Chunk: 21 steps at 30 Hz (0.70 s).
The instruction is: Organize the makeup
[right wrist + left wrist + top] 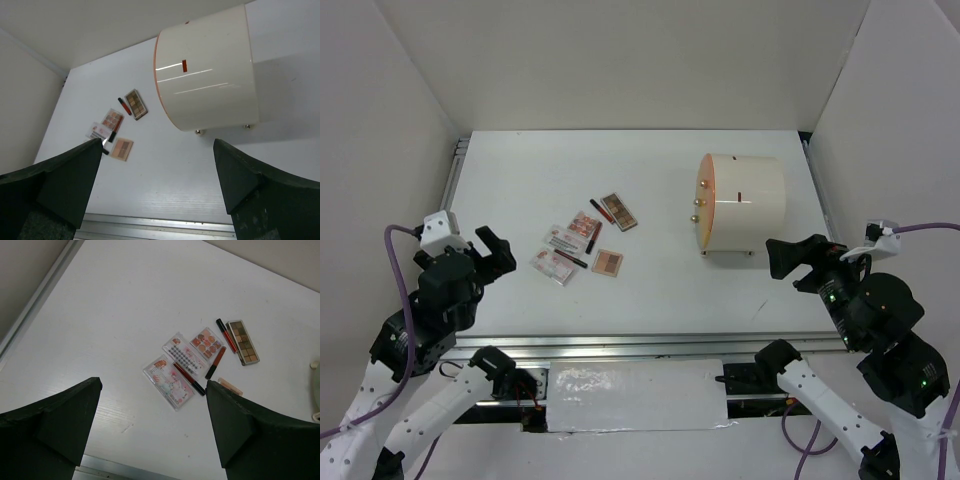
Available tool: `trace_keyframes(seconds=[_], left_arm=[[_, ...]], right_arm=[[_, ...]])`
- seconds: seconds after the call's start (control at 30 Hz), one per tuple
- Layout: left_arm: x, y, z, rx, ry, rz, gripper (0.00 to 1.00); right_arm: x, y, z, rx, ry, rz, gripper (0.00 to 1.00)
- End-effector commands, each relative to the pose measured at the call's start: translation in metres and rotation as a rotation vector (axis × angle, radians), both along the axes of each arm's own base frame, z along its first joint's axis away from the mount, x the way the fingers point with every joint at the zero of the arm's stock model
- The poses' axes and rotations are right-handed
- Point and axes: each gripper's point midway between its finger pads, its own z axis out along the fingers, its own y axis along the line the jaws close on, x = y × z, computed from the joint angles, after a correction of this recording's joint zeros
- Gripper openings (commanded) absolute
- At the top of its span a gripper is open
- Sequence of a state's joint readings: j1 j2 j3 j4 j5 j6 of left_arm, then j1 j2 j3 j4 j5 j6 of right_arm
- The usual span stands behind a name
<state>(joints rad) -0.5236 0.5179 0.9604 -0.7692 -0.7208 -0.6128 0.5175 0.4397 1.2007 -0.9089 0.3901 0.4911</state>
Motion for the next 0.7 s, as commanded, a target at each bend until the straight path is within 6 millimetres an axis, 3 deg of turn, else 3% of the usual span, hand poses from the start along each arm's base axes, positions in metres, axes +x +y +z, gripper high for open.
trace_keyframes(seconds=[0.0, 0.13, 0.23, 0.33, 0.37, 0.43, 0.47, 0.53, 0.57, 0.6, 0.63, 0.67], left_arm=[[-0.002, 0.004, 0.016, -0.053, -0.060, 0.030, 0.99], [-0.002, -0.005, 0.023, -0.123, -0.075, 0.004, 0.99], [0.004, -0.037, 0.029, -0.262, -0.094, -0.111, 0.99], [0.022, -0.103, 0.037, -0.421, -0.152, -0.373, 0.99], [0.038, -0.126, 0.039, -0.459, -0.165, -0.436, 0.99], [0.043, -0.170, 0.043, -0.530, -0.135, -0.622, 0.99], [0.065, -0.194, 0.044, -0.556, -0.120, -0.667, 0.99], [0.080, -0.222, 0.043, -0.588, -0.070, -0.758, 0.98], [0.100, -0.238, 0.036, -0.592, -0.029, -0.781, 0.97], [0.112, -0.247, 0.049, -0.606, -0.087, -0.822, 0.97], [0.117, -0.260, 0.048, -0.627, -0.071, -0.884, 0.97], [0.137, -0.275, 0.037, -0.650, -0.023, -0.910, 0.96]], right_arm=[[-0.004, -0.005, 0.009, 0.019, -0.026, -0.018, 1.00], [-0.007, -0.005, 0.010, 0.026, -0.048, -0.006, 1.00], [-0.007, 0.005, 0.012, 0.034, -0.079, 0.050, 1.00], [-0.004, 0.015, 0.013, 0.052, -0.087, 0.089, 1.00], [-0.002, 0.017, 0.013, 0.053, -0.083, 0.095, 1.00], [-0.003, 0.022, 0.015, 0.055, -0.073, 0.119, 1.00], [-0.002, 0.025, 0.014, 0.050, -0.065, 0.130, 1.00], [-0.004, 0.029, 0.014, 0.058, -0.068, 0.155, 1.00], [-0.006, 0.030, 0.014, 0.062, -0.073, 0.166, 1.00], [-0.007, 0.032, 0.017, 0.070, -0.085, 0.178, 1.00], [-0.010, 0.035, 0.017, 0.080, -0.091, 0.201, 1.00], [-0.013, 0.036, 0.018, 0.085, -0.096, 0.212, 1.00]])
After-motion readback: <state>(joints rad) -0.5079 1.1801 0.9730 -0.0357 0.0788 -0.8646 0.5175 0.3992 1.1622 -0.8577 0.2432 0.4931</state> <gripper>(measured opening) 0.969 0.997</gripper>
